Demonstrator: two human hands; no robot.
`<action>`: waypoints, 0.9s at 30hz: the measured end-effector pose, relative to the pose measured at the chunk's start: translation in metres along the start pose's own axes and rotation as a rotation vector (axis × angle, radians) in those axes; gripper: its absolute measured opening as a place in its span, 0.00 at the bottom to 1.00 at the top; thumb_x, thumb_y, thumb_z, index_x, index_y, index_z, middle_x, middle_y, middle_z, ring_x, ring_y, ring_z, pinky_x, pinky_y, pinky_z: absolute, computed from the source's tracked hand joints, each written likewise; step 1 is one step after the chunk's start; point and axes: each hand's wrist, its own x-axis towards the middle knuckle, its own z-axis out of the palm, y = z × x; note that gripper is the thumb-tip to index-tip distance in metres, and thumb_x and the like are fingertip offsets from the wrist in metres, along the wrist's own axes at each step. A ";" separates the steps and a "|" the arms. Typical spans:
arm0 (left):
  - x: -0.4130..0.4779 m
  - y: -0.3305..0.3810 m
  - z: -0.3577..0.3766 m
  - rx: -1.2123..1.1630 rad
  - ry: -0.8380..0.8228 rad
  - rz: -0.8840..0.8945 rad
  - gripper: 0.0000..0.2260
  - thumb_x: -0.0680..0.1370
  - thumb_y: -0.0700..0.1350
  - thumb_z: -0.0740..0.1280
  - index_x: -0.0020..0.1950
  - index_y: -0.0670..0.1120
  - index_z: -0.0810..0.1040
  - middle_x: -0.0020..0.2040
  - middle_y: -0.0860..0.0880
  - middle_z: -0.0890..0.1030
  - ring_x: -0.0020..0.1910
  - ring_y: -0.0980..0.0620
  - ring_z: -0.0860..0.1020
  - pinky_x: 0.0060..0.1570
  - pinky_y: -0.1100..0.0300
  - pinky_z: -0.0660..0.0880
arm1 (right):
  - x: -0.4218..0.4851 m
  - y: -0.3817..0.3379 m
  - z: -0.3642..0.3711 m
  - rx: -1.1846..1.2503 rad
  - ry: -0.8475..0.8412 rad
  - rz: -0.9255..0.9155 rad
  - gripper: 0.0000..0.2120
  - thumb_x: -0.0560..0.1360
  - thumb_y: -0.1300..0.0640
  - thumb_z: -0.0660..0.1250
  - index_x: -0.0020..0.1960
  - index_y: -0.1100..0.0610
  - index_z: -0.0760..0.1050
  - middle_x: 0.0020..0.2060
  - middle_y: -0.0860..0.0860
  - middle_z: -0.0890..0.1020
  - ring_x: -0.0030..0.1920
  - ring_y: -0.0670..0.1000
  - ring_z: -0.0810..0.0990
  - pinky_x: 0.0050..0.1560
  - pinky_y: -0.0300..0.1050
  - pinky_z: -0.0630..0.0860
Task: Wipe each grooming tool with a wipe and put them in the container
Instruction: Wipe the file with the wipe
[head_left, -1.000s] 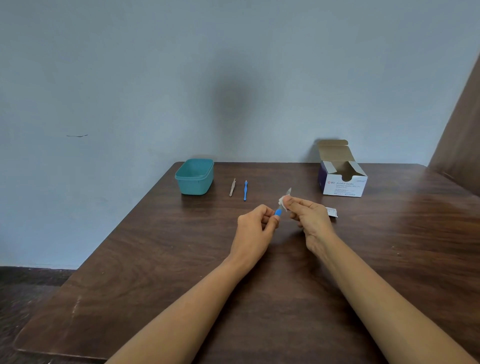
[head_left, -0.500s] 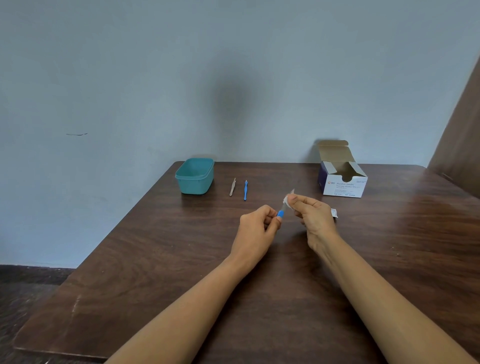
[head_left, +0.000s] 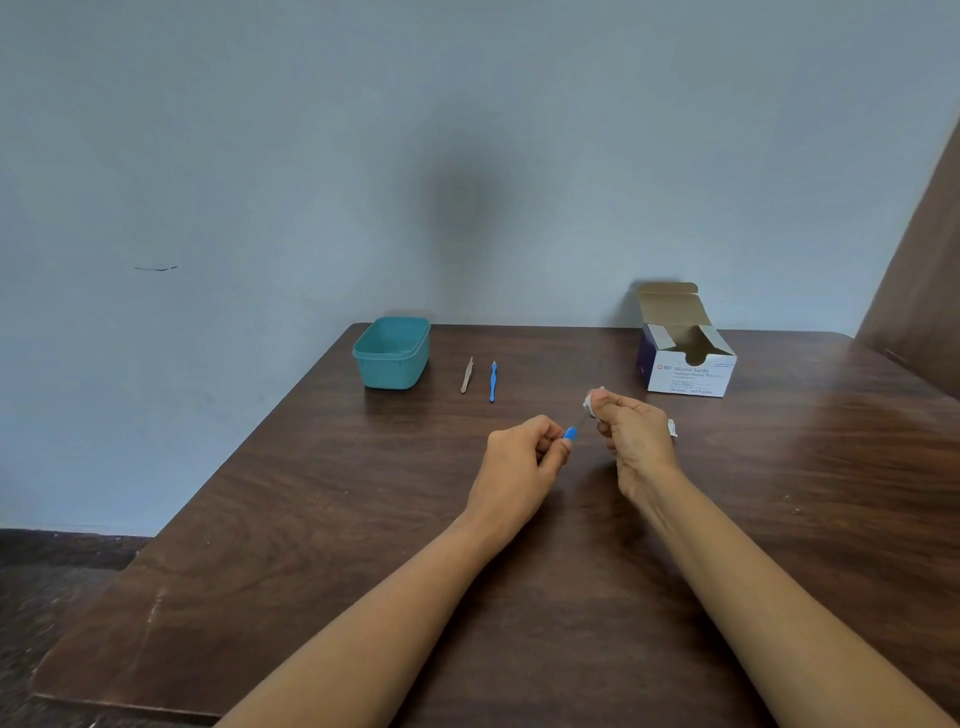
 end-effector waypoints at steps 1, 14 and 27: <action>0.001 0.000 0.000 -0.003 0.008 -0.002 0.05 0.78 0.45 0.67 0.46 0.46 0.80 0.37 0.51 0.82 0.37 0.55 0.80 0.44 0.55 0.79 | 0.000 0.000 -0.001 0.022 -0.002 0.005 0.08 0.75 0.60 0.69 0.51 0.62 0.81 0.33 0.47 0.76 0.36 0.43 0.71 0.36 0.34 0.67; 0.000 0.000 0.001 0.007 -0.014 -0.012 0.05 0.78 0.46 0.67 0.47 0.46 0.80 0.37 0.51 0.82 0.38 0.54 0.80 0.44 0.54 0.79 | 0.005 0.000 -0.002 0.084 0.060 0.009 0.03 0.74 0.58 0.70 0.44 0.58 0.80 0.33 0.47 0.76 0.35 0.43 0.69 0.35 0.35 0.67; 0.001 0.000 -0.003 -0.271 0.058 -0.152 0.04 0.78 0.43 0.68 0.47 0.44 0.81 0.39 0.49 0.84 0.35 0.58 0.81 0.35 0.67 0.77 | 0.017 -0.008 -0.020 0.194 0.083 0.064 0.07 0.74 0.61 0.70 0.52 0.59 0.80 0.34 0.49 0.76 0.32 0.44 0.68 0.31 0.35 0.63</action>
